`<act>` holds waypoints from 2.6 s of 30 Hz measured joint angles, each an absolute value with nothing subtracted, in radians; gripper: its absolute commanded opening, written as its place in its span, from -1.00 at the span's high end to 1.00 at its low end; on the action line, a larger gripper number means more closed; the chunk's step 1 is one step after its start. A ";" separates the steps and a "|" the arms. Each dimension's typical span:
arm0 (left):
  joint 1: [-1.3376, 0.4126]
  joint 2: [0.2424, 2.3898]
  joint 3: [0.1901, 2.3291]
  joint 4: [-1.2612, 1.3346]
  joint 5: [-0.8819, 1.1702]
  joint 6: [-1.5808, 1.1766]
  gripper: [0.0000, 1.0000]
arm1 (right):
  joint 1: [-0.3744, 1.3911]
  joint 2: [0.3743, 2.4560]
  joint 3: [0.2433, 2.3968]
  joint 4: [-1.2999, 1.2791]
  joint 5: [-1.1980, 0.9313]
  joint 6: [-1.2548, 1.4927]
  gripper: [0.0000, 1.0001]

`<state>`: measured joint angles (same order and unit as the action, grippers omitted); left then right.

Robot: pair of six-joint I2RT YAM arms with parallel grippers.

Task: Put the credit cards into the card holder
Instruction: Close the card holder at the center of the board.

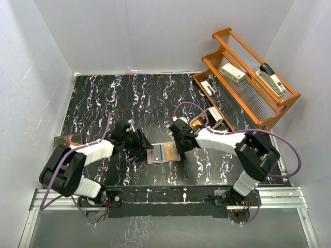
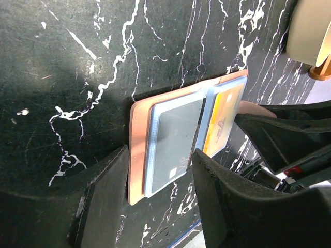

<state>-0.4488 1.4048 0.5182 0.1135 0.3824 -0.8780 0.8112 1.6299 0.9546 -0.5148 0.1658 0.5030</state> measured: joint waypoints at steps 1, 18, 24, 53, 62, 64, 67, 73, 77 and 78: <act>-0.449 1.407 0.518 0.121 0.386 -0.886 -0.02 | 0.811 1.630 0.946 -0.509 0.157 0.505 0.62; -0.451 1.295 0.512 0.271 0.522 -1.068 -0.01 | 0.809 1.626 0.893 -0.356 0.020 0.564 0.67; -0.456 1.290 0.510 0.306 0.539 -1.084 0.07 | 0.826 1.626 0.886 -0.320 -0.025 0.578 0.52; -0.545 1.560 0.571 0.303 0.505 -0.919 0.74 | 0.830 1.463 0.832 -0.302 -0.051 0.684 0.19; -0.548 1.562 0.571 0.303 0.484 -0.908 0.73 | 0.811 1.431 0.799 -0.276 -0.057 0.710 0.09; -0.550 1.562 0.571 0.303 0.482 -0.908 0.74 | 0.805 1.431 0.793 -0.265 -0.060 0.712 0.09; -0.550 1.562 0.571 0.304 0.479 -0.908 0.73 | 0.797 1.431 0.789 -0.262 -0.060 0.714 0.08; -0.552 1.562 0.570 0.305 0.476 -0.908 0.72 | 0.759 1.423 0.770 -0.233 -0.091 0.713 0.10; -0.552 1.562 0.570 0.306 0.474 -0.909 0.72 | 0.724 1.420 0.725 -0.188 -0.149 0.718 0.11; -0.553 1.562 0.570 0.306 0.474 -0.909 0.72 | 0.720 1.421 0.714 -0.178 -0.162 0.723 0.11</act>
